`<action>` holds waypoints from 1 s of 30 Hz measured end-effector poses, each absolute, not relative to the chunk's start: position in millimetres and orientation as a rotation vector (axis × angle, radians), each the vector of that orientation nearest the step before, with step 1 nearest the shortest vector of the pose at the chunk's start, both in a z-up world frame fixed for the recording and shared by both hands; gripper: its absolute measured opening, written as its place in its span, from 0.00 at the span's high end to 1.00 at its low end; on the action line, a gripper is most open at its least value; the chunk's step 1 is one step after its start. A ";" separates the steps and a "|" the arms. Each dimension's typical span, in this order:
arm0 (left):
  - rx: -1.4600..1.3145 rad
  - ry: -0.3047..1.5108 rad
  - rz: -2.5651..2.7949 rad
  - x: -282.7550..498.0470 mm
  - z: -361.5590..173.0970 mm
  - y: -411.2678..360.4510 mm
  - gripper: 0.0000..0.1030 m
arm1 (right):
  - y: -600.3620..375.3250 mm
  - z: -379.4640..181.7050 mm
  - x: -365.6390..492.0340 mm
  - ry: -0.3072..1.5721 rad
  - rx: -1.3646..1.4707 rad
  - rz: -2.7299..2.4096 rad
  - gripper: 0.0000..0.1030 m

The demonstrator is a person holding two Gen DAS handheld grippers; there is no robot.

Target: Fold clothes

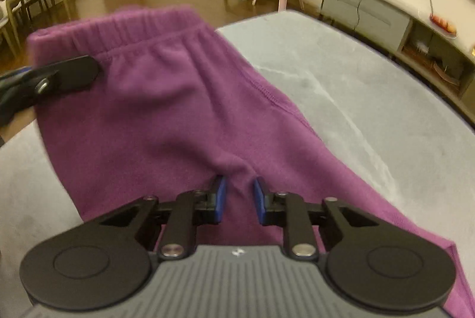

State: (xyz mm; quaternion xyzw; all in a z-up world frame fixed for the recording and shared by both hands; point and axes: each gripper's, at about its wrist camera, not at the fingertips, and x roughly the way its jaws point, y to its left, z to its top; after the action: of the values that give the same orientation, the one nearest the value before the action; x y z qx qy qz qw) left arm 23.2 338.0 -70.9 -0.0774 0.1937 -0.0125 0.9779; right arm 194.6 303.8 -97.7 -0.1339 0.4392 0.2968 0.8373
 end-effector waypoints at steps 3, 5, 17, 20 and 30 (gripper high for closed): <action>0.051 0.381 -0.128 19.8 -73.5 283.4 0.96 | 257.5 -80.3 204.5 0.947 -0.117 0.556 0.80; 0.189 0.373 -0.196 17.6 -75.1 247.0 0.95 | 211.4 -72.5 200.5 0.938 -0.004 0.490 0.80; 0.511 0.410 -0.378 11.1 -98.9 162.7 0.80 | 107.3 -96.2 173.3 0.927 0.582 0.564 0.09; 0.540 0.397 -0.401 1.6 -103.4 161.7 0.76 | 139.9 -85.9 170.2 0.906 0.398 0.604 0.09; 0.451 0.428 -0.423 1.5 -102.9 170.3 0.72 | 130.1 -98.3 168.8 0.965 0.295 0.544 0.71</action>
State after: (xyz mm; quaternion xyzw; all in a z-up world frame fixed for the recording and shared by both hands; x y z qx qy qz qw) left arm 1.5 170.3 -102.9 0.2200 0.2091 -0.2066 0.9302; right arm 168.8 130.1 -98.3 0.1395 0.4566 0.2575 0.8401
